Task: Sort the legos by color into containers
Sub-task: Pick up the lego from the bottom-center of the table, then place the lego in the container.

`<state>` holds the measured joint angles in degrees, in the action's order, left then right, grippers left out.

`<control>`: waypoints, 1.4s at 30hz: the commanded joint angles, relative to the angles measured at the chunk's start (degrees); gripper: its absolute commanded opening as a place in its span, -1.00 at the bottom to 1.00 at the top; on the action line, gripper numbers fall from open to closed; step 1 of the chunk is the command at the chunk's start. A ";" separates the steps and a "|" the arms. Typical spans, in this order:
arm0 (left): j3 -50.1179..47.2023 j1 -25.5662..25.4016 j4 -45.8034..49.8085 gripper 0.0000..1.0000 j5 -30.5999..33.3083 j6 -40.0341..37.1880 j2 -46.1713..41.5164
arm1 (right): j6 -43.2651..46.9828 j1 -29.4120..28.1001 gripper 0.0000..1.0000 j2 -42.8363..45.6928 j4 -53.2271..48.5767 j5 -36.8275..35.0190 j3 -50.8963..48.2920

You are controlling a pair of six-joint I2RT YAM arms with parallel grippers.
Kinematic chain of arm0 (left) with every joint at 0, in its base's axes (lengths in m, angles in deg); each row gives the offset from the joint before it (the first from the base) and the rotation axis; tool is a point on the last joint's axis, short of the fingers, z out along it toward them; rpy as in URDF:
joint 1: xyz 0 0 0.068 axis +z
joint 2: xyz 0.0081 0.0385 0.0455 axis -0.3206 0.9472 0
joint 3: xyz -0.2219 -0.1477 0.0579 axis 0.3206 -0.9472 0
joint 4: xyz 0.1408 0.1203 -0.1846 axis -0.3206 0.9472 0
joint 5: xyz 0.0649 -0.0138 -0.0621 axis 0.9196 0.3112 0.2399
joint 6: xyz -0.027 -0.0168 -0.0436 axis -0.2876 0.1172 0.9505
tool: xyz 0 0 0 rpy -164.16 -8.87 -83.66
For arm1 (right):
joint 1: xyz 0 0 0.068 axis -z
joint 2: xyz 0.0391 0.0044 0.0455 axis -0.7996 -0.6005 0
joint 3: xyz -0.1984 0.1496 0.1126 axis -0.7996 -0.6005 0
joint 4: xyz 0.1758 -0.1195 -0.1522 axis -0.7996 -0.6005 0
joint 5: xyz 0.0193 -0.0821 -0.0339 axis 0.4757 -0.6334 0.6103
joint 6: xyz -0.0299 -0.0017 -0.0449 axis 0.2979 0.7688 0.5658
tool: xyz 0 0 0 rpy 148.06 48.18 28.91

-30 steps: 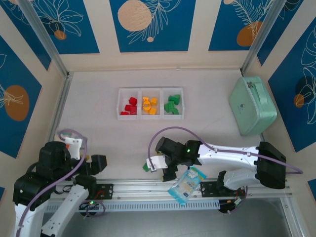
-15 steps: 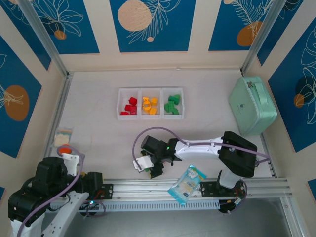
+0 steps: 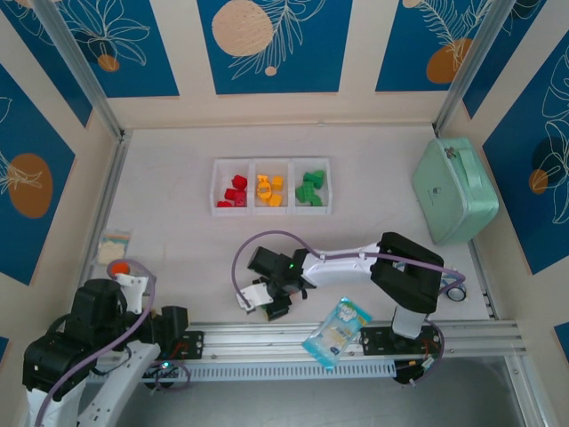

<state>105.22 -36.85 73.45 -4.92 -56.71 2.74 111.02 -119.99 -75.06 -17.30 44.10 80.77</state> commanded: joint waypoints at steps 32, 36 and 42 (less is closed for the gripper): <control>-6.53 -0.39 -29.43 0.99 1.00 -4.13 25.82 | -38.95 38.11 -0.54 13.07 13.15 -1.78 8.24; -7.20 -0.40 -30.74 0.99 1.44 -4.43 26.09 | -46.21 44.20 -0.53 6.50 15.73 0.07 10.60; -6.99 -0.41 -30.77 0.99 3.76 -3.80 25.91 | -47.13 46.15 -0.53 -5.46 12.31 2.09 20.77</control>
<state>98.42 -36.94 43.37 -3.61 -59.77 29.14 66.78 -73.30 -76.99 -3.20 43.36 95.98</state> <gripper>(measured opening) 0.994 0.316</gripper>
